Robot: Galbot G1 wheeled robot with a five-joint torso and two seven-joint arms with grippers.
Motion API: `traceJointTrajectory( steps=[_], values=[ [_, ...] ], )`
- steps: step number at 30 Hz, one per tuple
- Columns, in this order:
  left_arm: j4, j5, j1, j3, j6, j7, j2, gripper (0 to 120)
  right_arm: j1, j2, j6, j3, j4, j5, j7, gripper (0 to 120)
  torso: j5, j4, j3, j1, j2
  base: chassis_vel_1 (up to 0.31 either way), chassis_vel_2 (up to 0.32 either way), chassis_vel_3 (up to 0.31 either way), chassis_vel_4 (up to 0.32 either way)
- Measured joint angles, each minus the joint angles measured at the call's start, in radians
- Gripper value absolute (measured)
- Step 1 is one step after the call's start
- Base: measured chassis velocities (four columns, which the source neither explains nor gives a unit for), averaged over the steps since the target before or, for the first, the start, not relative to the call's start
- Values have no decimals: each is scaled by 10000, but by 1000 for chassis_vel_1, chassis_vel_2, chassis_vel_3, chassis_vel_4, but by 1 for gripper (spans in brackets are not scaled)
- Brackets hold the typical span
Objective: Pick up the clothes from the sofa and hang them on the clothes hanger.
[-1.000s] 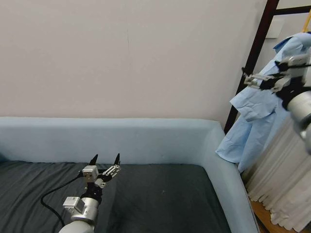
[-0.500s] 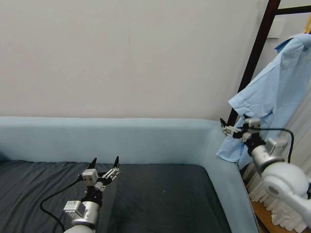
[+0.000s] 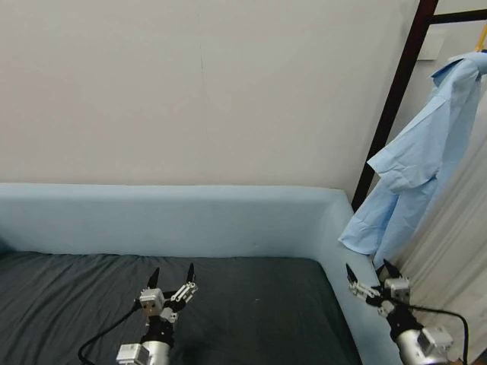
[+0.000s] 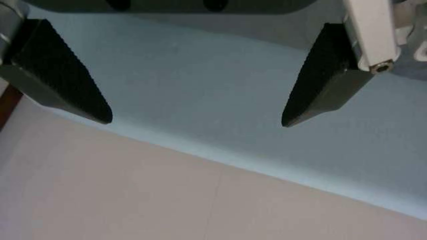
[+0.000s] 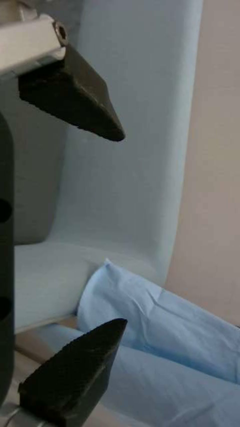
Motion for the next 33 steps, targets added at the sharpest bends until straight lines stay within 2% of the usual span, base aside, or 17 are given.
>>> traceJointTrajectory(
  steps=[1,4,7,14,17,22,33],
  values=[
    [0,0,0,0,0,0,0,100,0,0,0,0,0,0,0,100,0,0,0,0,0,0,0,0,0],
    [-464,641,634,17,249,273,-540,100,-536,799,-358,289,720,-920,-101,100,1,4,0,-1,1,0,0,0,0],
    [-830,692,848,-38,402,308,-716,100,-620,992,-480,366,1012,-1170,-126,100,0,4,0,-1,1,0,0,0,0],
    [-1433,711,1244,-436,612,337,-443,100,-572,986,-512,336,1270,-1197,-105,100,1,3,2,-1,0,0,0,0,0],
    [-1673,1188,1478,-677,819,-426,-338,100,-455,1010,-612,360,1321,-1435,321,100,1,4,2,0,0,0,0,0,0],
    [-1695,1365,1589,-1281,950,-1145,-441,100,-367,1346,-1206,711,1208,-1904,1217,100,2,1,2,0,0,0,0,0,0],
    [-1544,1141,1647,-1613,872,-1175,-684,100,-314,1555,-1466,854,1131,-1471,1182,100,1,3,2,1,-1,0,0,0,0]
  ],
)
